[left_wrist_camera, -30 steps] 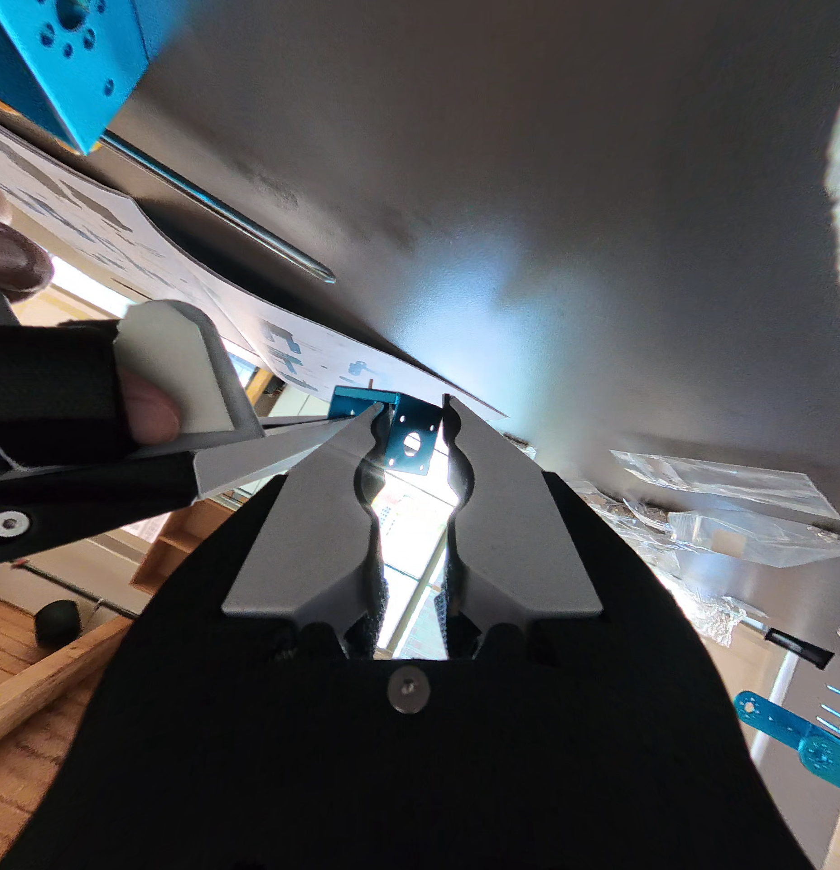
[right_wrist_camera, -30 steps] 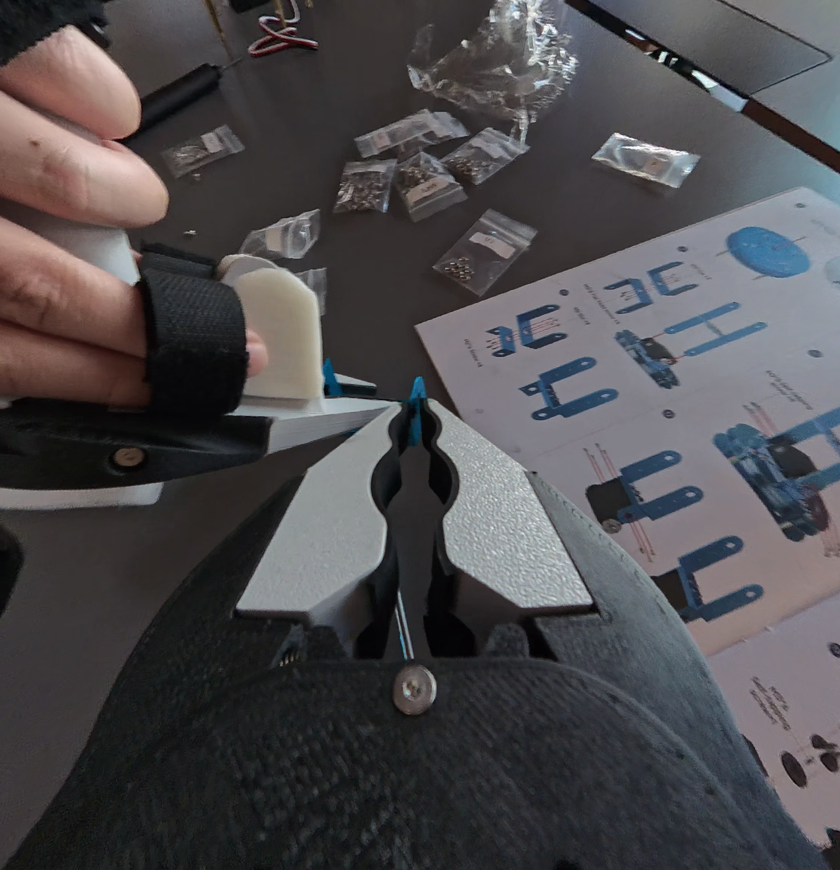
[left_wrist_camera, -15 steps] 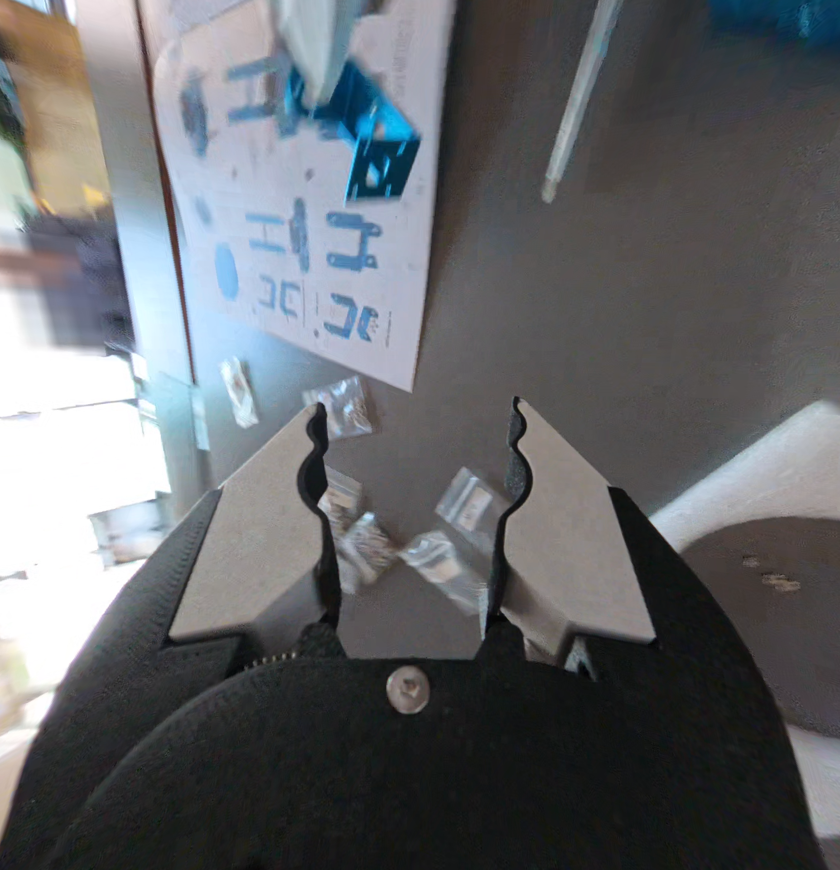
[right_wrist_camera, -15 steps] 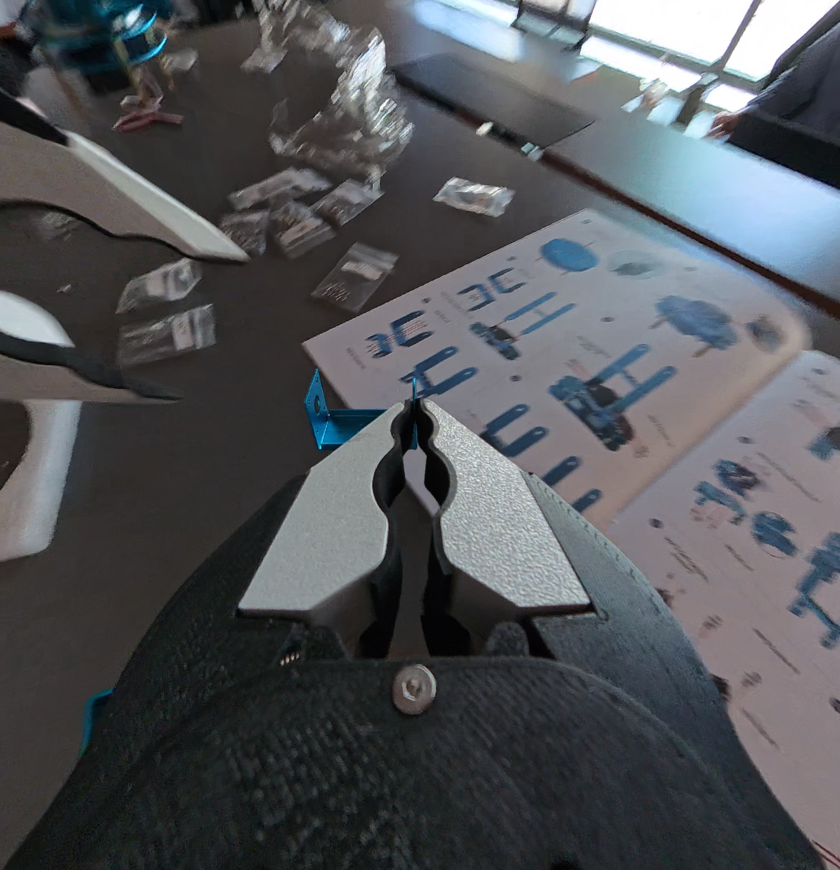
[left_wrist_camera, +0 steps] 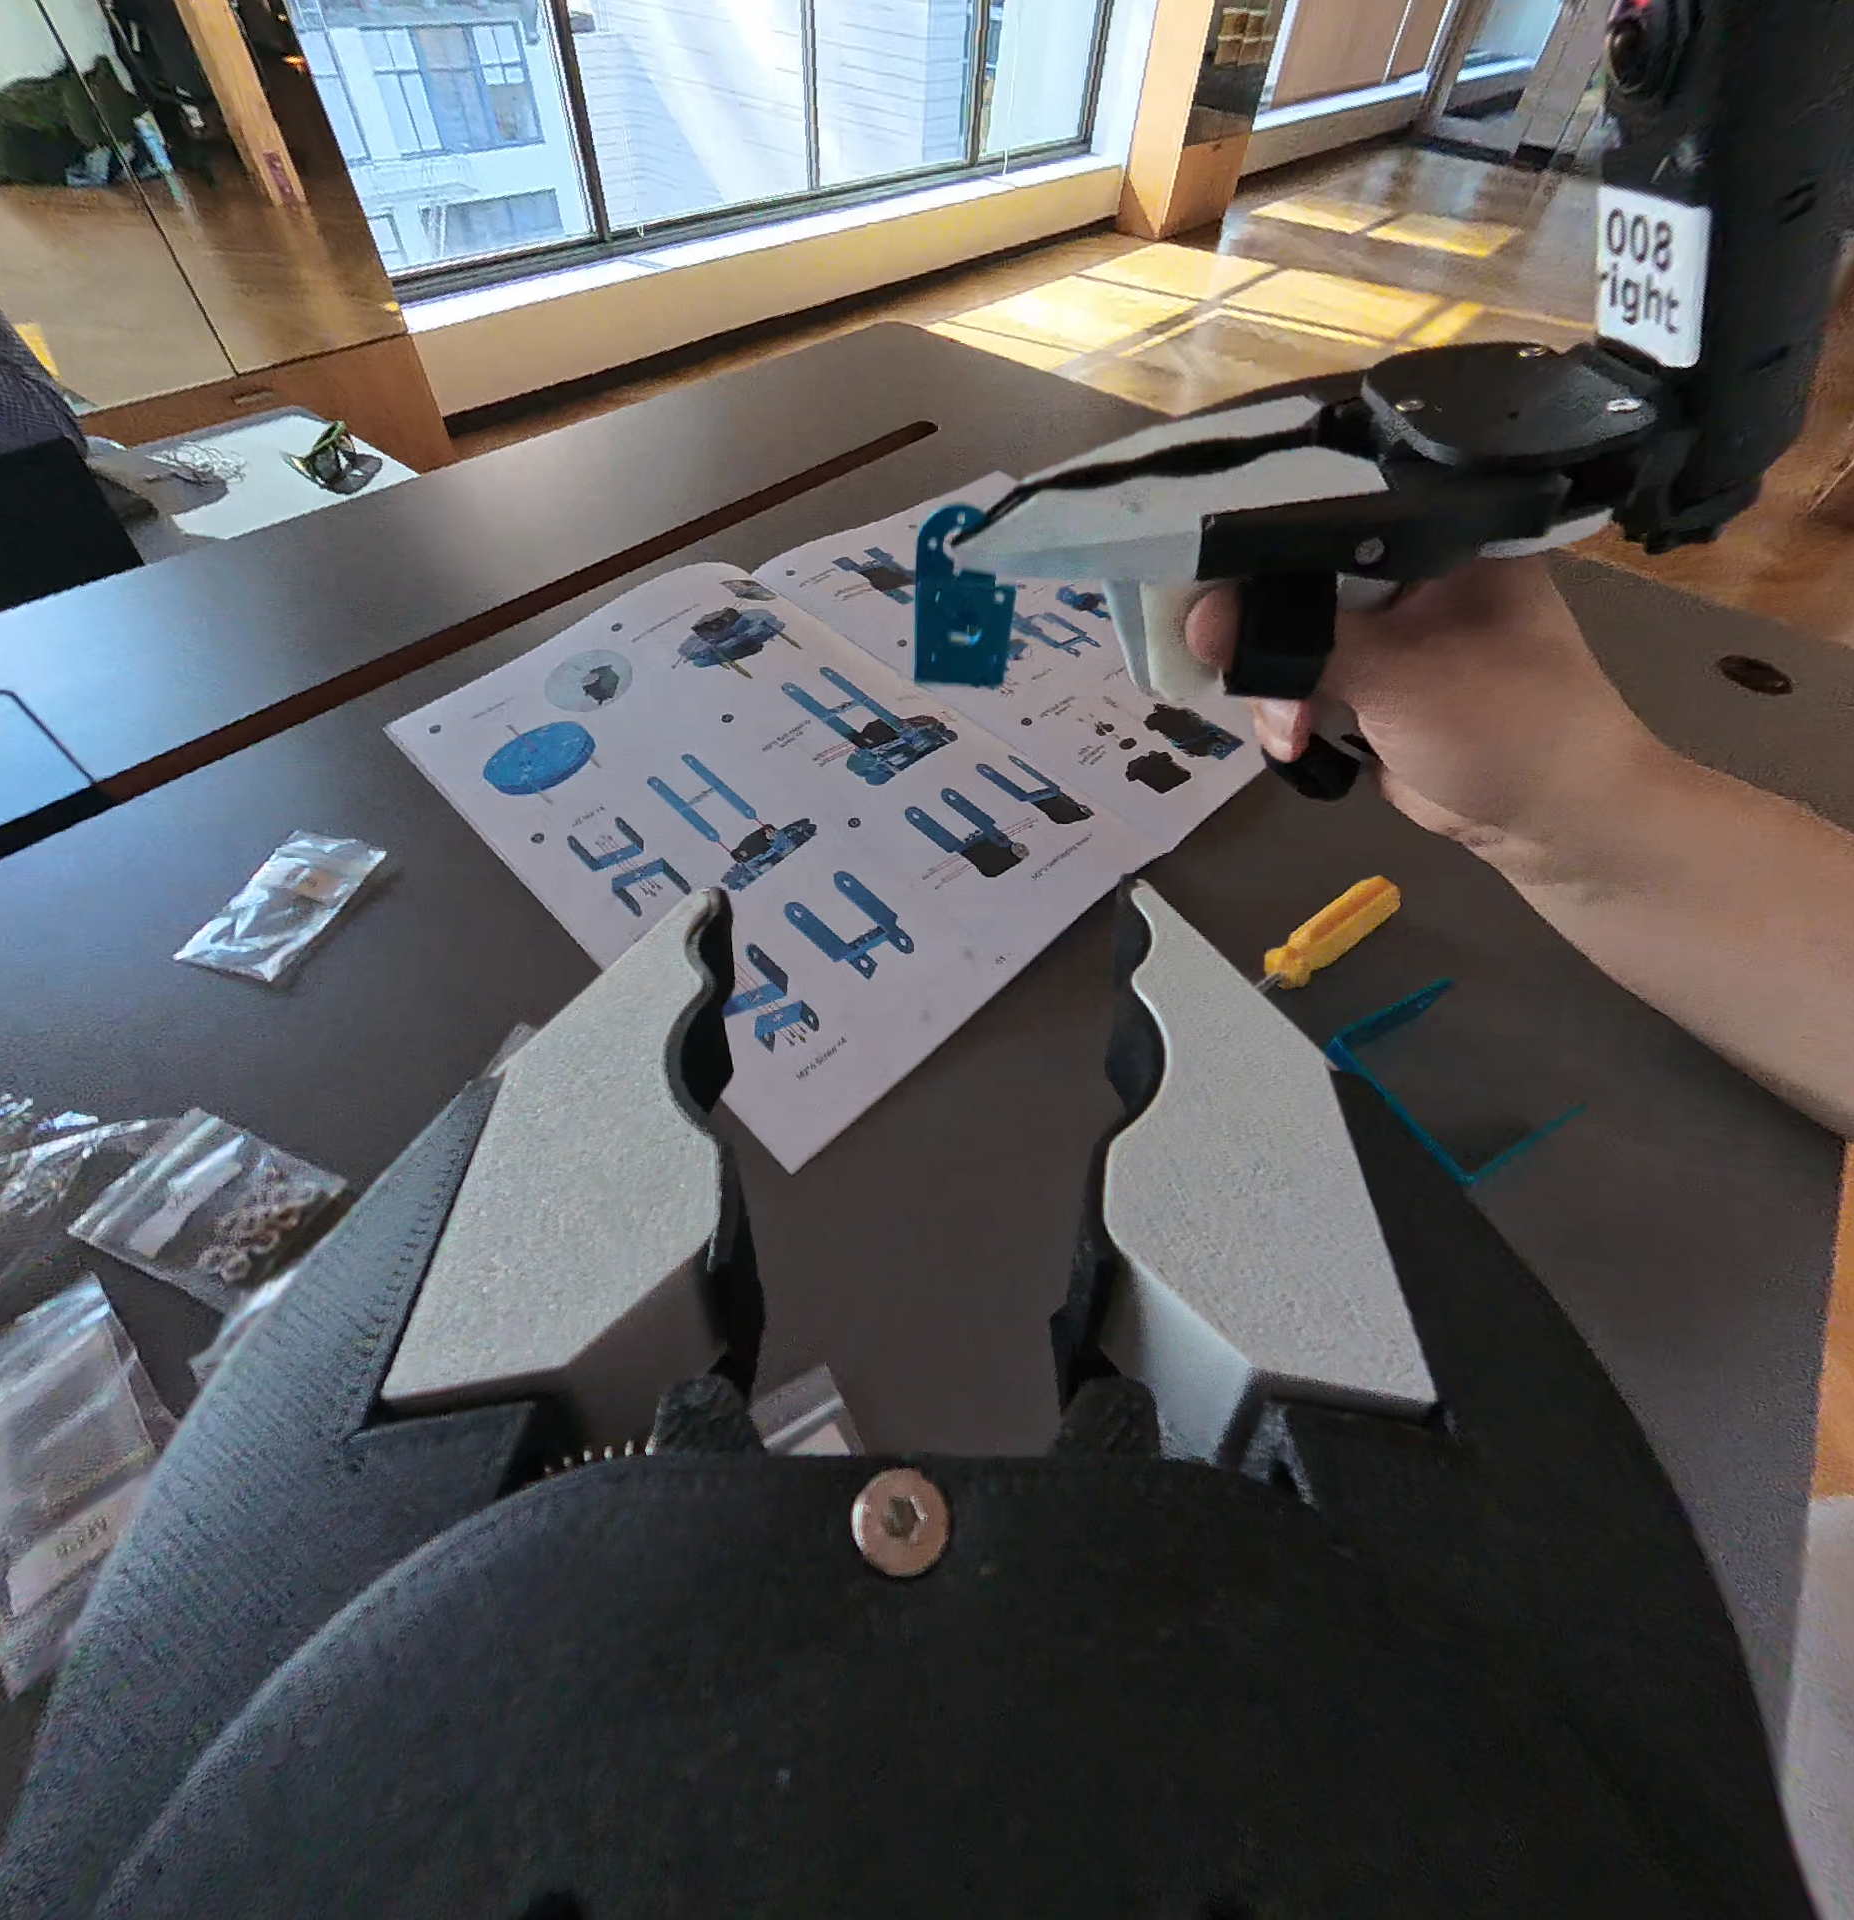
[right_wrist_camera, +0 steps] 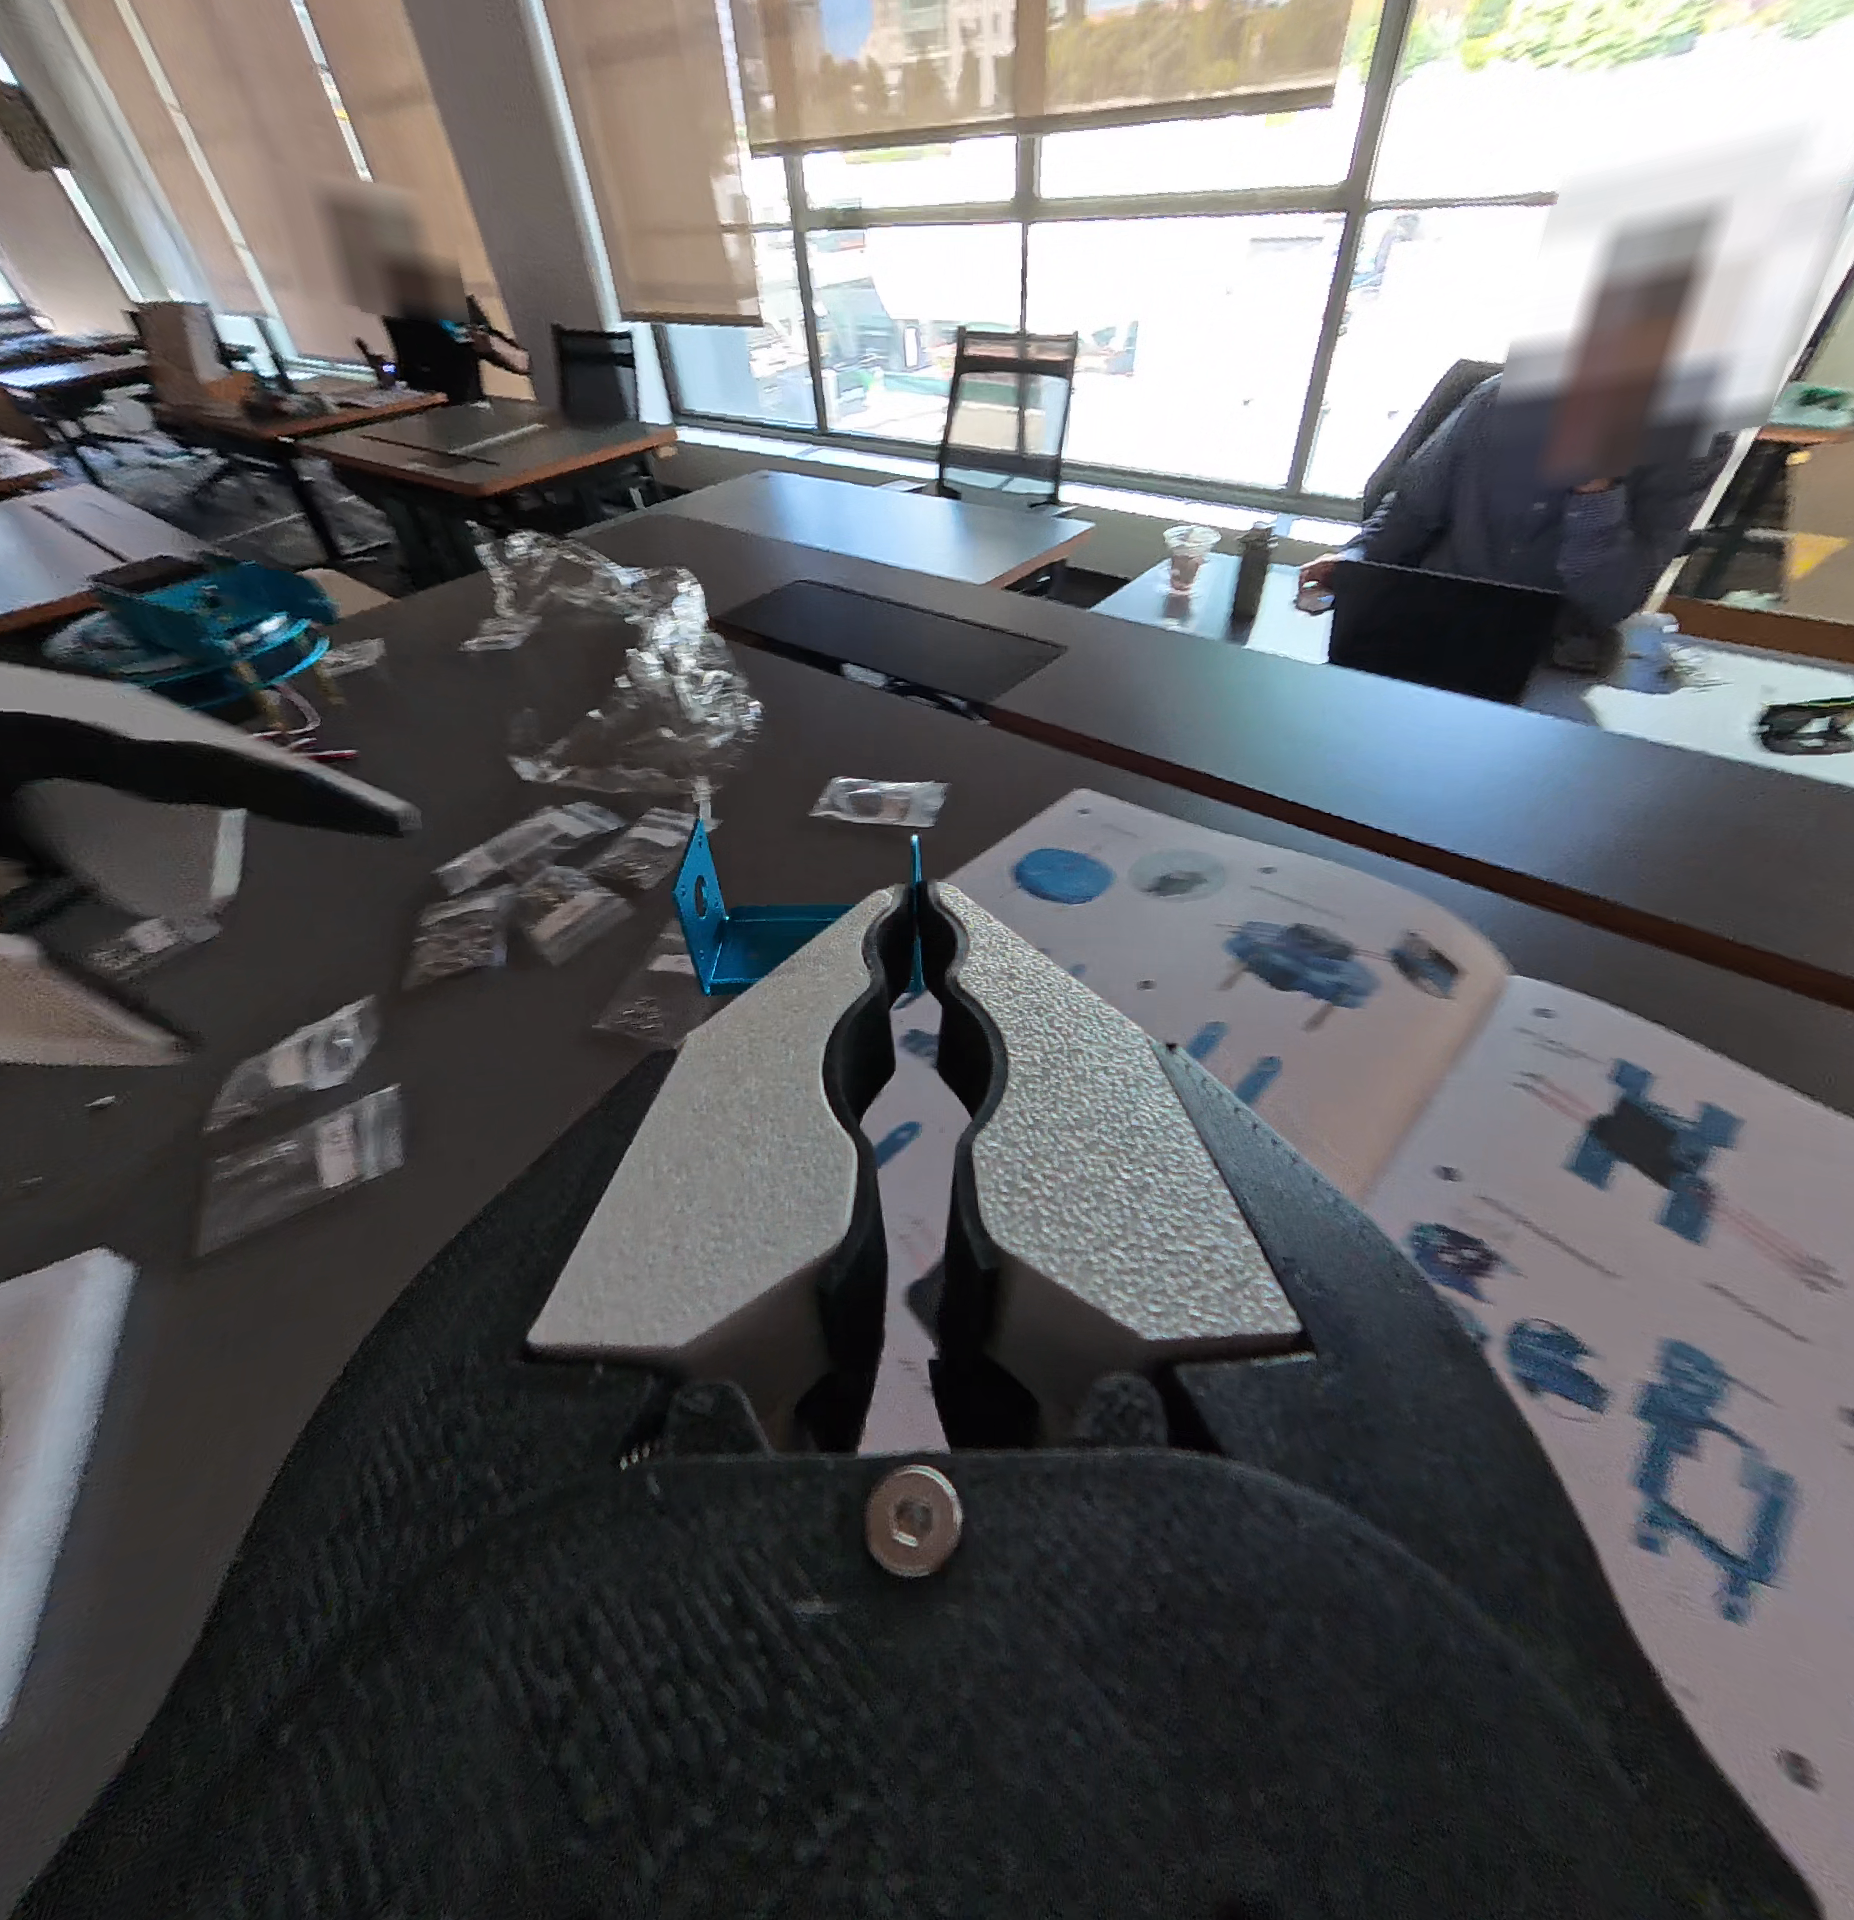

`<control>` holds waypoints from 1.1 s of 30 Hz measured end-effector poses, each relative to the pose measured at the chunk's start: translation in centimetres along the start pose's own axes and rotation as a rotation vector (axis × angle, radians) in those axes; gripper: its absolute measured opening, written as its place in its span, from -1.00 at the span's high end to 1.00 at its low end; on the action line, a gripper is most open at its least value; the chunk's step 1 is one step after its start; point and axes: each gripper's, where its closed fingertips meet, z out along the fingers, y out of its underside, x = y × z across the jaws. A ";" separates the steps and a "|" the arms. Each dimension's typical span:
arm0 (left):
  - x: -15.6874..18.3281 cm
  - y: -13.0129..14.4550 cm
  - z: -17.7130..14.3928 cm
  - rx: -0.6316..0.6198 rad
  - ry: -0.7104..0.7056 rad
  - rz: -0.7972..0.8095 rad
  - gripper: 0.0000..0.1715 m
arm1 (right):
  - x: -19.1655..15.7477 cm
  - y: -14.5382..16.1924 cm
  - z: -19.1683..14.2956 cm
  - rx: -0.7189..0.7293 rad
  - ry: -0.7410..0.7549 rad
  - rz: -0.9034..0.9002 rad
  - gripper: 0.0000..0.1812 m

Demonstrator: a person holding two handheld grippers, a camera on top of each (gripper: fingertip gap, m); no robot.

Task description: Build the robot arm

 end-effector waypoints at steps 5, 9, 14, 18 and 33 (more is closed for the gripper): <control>0.7 -0.9 3.0 -0.008 0.052 -0.012 0.28 | -3.8 0.2 0.5 -0.028 -0.038 0.000 1.00; 0.6 -1.0 4.0 0.016 0.088 -0.020 0.58 | -5.3 0.8 0.9 -0.049 -0.017 -0.039 1.00; 0.6 0.2 4.5 -0.010 0.111 0.010 0.54 | -5.0 1.8 1.2 -0.071 0.019 -0.072 1.00; 0.2 0.9 4.9 -0.027 0.079 0.014 0.74 | -4.7 2.3 1.2 -0.074 0.014 -0.053 1.00; 0.7 2.0 4.2 -0.033 0.107 0.029 0.73 | -5.7 3.0 0.5 -0.072 -0.121 -0.014 0.99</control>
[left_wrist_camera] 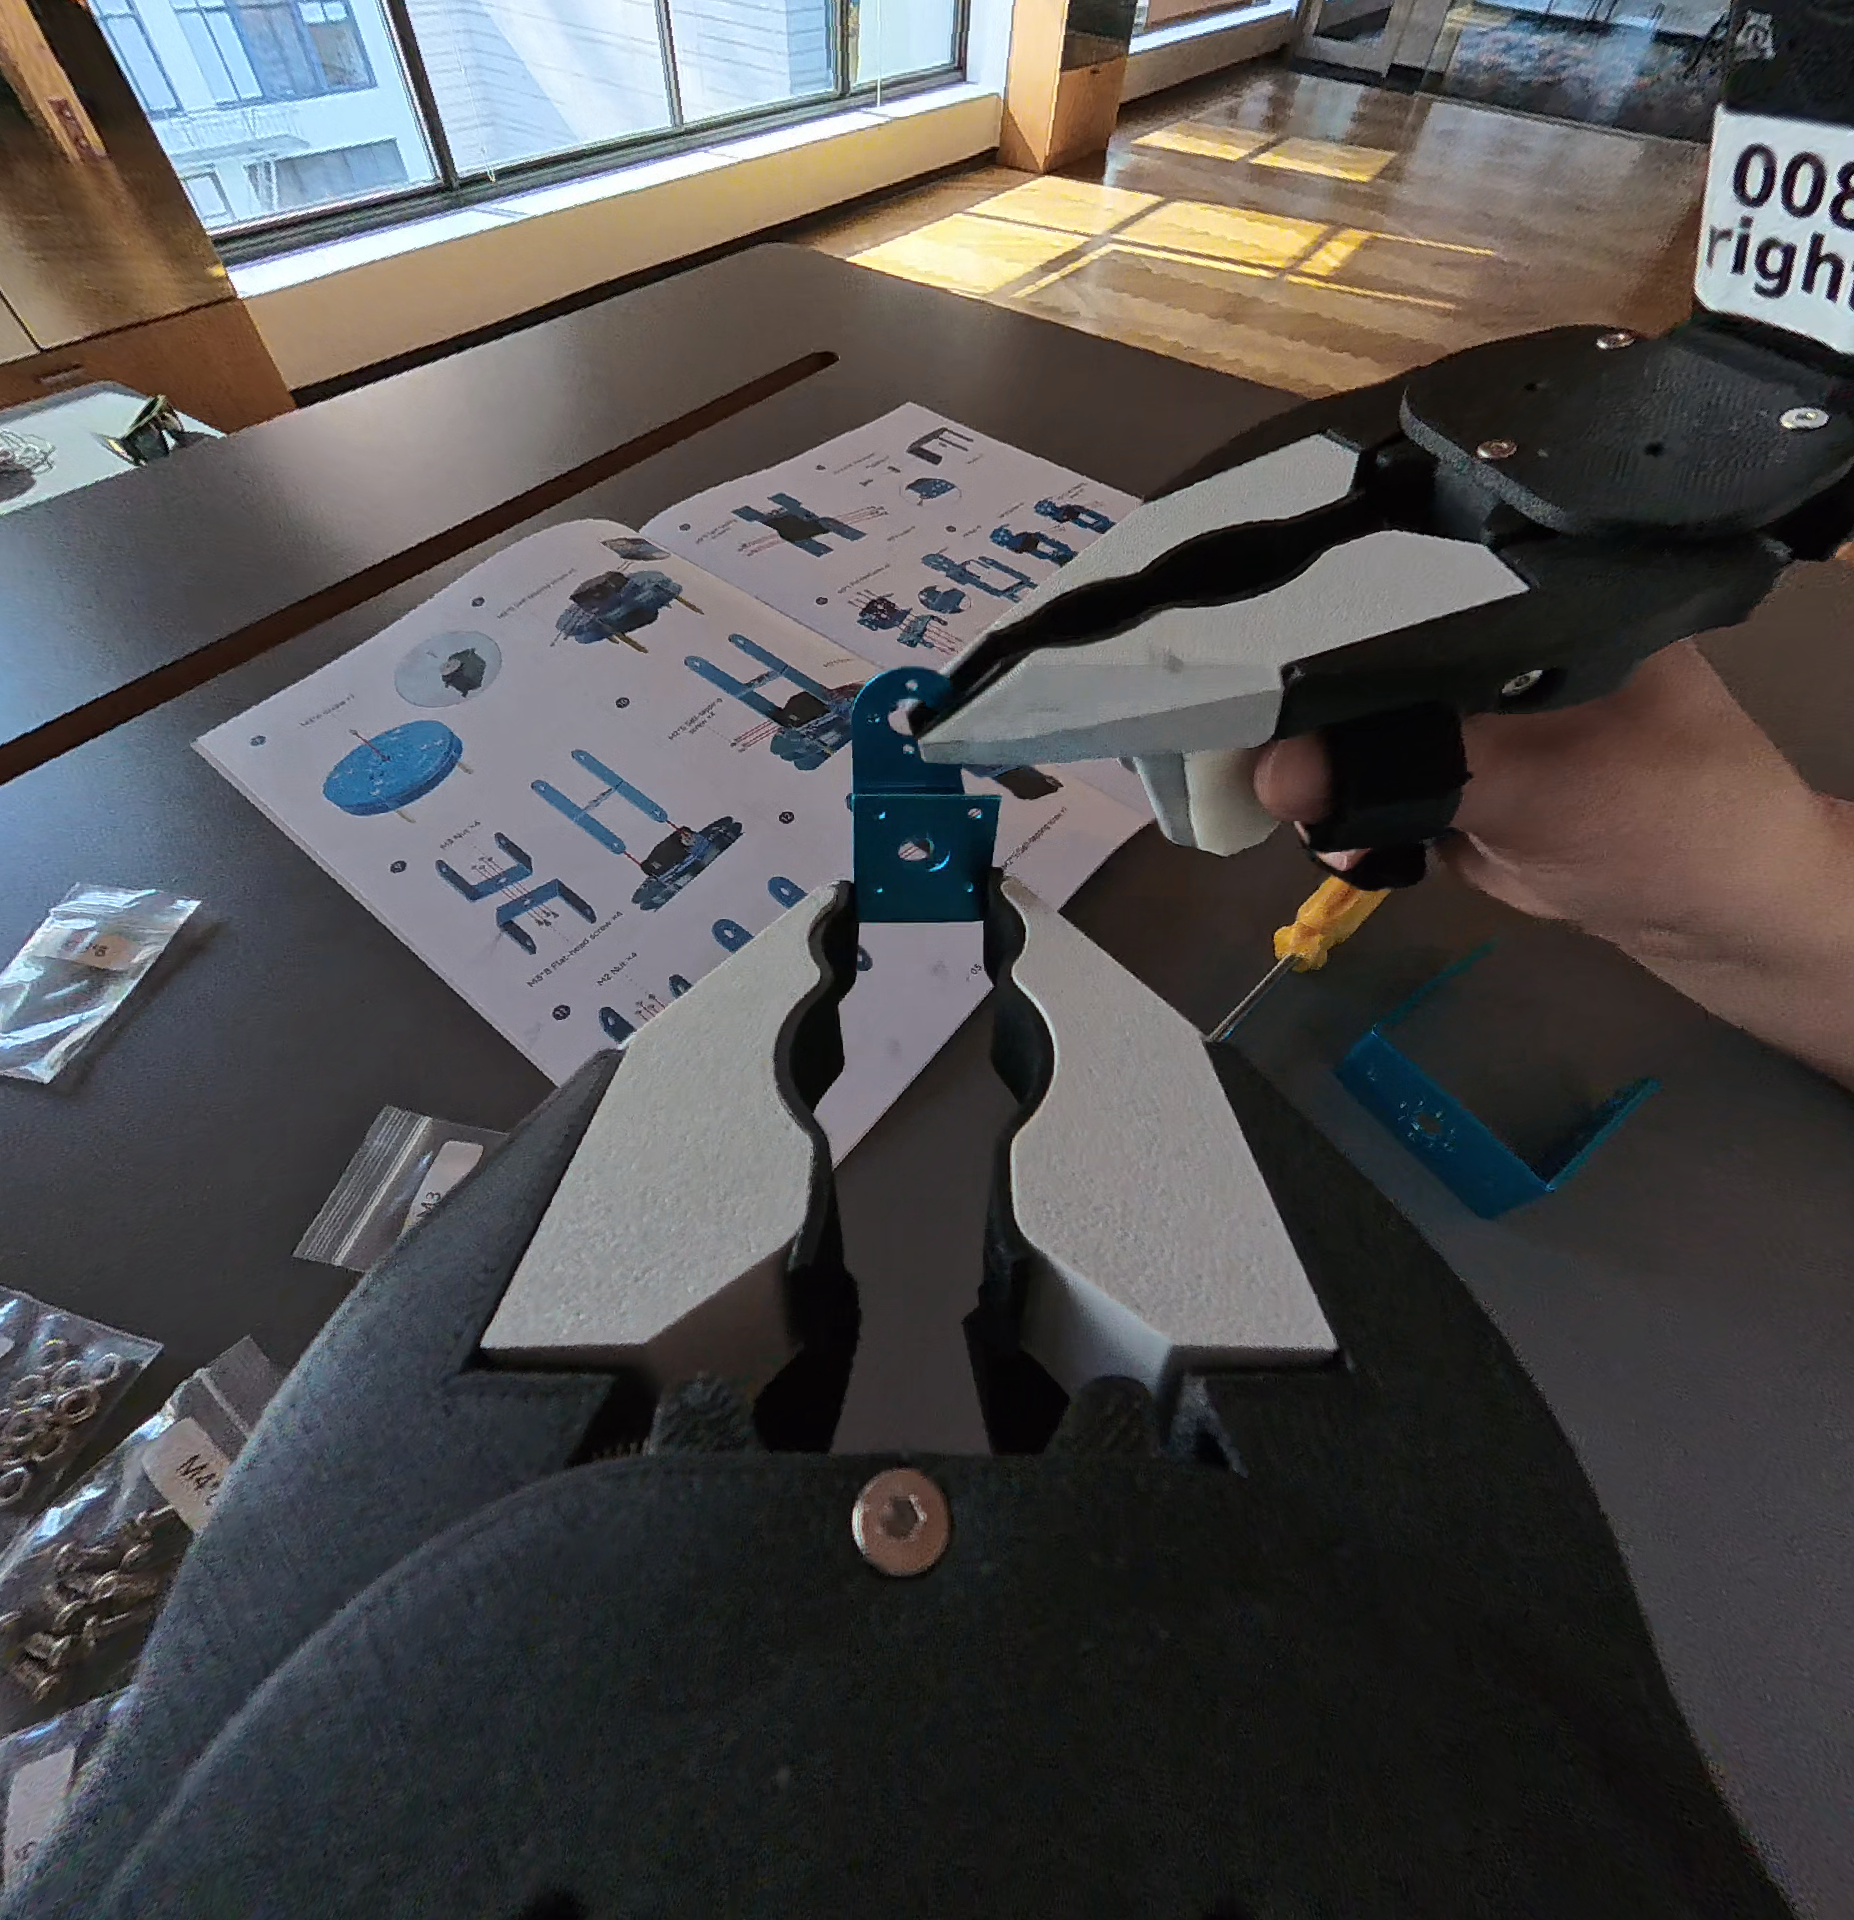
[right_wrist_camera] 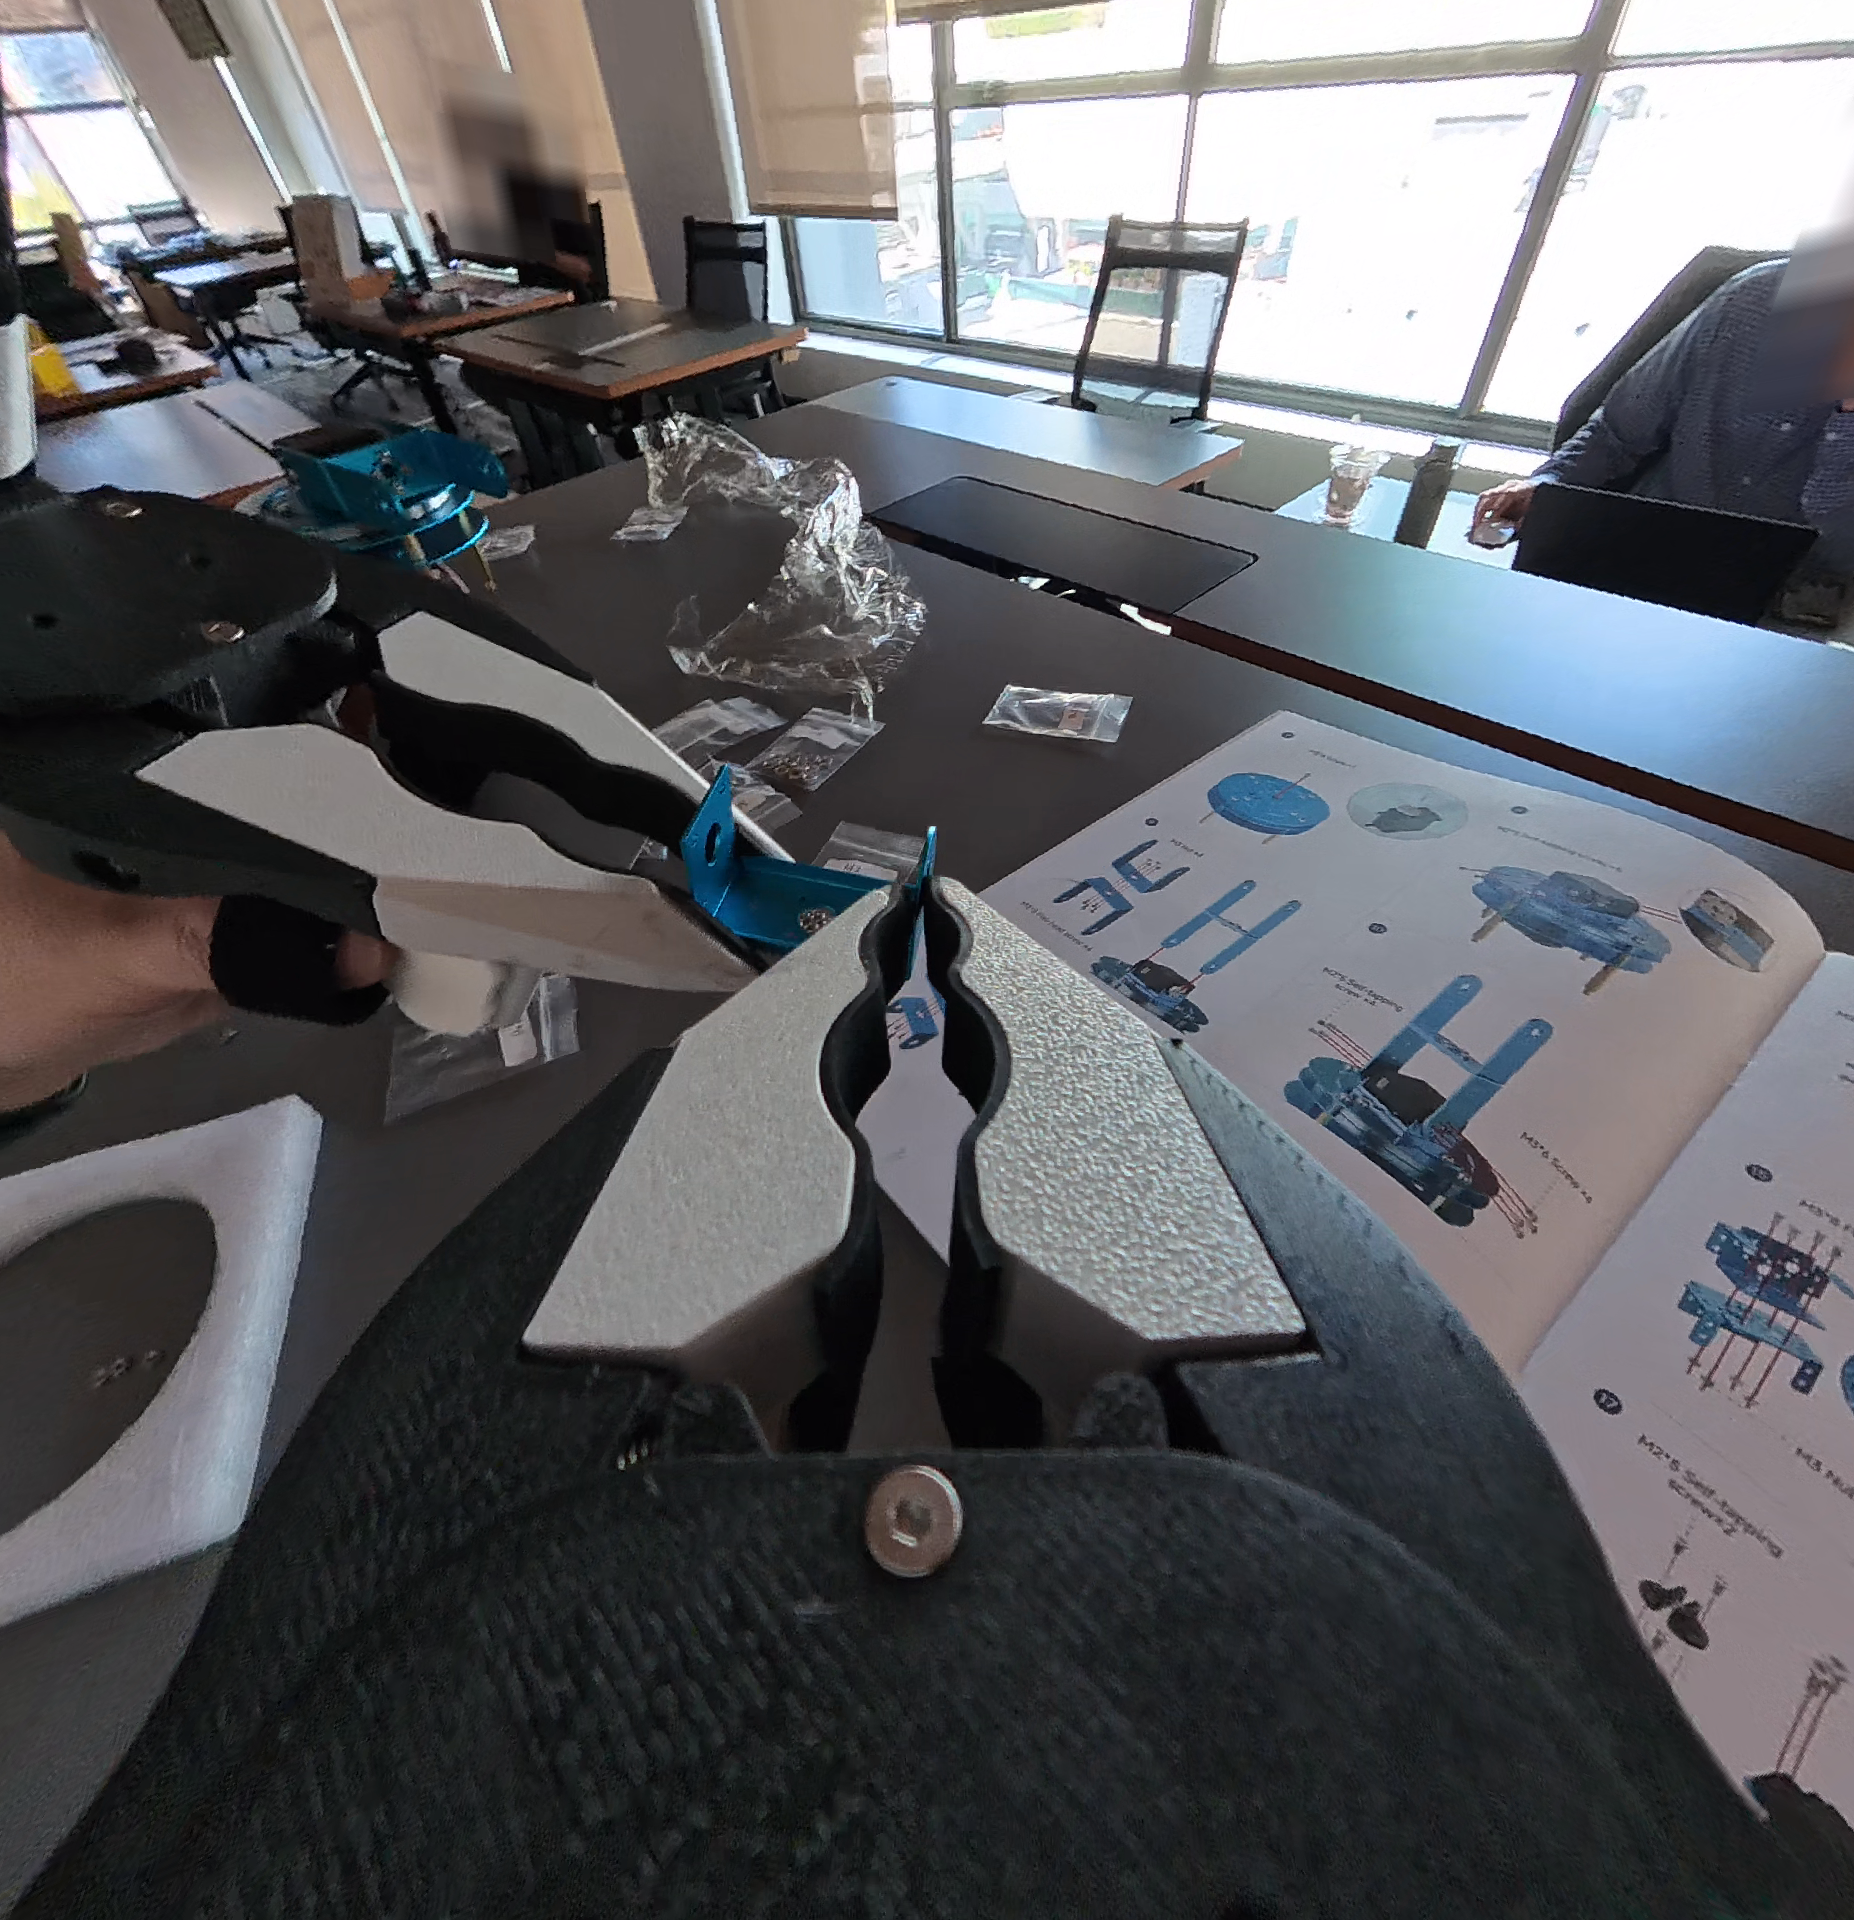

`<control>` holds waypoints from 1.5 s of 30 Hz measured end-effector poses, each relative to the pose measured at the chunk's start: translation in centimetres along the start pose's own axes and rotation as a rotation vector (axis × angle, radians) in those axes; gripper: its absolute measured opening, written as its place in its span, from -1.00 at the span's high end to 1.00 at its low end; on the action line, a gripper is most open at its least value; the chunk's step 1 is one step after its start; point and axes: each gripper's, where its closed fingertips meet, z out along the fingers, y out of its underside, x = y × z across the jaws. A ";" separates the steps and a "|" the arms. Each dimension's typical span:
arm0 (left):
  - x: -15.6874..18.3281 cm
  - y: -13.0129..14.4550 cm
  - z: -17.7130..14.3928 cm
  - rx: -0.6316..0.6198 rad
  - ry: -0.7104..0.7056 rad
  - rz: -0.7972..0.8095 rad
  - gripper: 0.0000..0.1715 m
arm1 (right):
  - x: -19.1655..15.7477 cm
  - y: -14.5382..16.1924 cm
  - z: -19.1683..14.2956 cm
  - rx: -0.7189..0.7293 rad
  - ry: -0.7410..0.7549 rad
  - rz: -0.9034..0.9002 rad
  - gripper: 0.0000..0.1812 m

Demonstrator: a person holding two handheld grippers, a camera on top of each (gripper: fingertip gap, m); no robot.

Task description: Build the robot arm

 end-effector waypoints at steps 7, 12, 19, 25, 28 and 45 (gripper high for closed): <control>-3.5 -1.4 -2.8 0.093 0.000 -0.134 0.73 | 0.2 0.1 -4.9 -0.049 -0.161 -0.176 0.90; -5.5 -2.3 -5.4 0.157 -0.018 -0.116 0.74 | -1.9 8.1 -10.6 -0.560 -0.418 -0.077 0.91; -6.5 -2.0 -6.1 0.171 -0.020 -0.122 0.73 | -2.1 11.7 -12.7 -0.704 -0.387 -0.139 0.80; -5.3 -2.3 -6.0 0.166 0.024 -0.130 0.74 | -2.8 13.2 -12.2 -0.740 -0.345 -0.225 0.79; -5.3 -1.9 -5.5 0.146 0.010 -0.111 0.73 | -3.8 14.4 -12.1 -0.775 -0.359 -0.286 0.78; -5.1 -1.3 -4.9 0.109 0.011 -0.090 0.73 | -3.7 14.6 -12.5 -1.222 -0.521 -0.350 0.79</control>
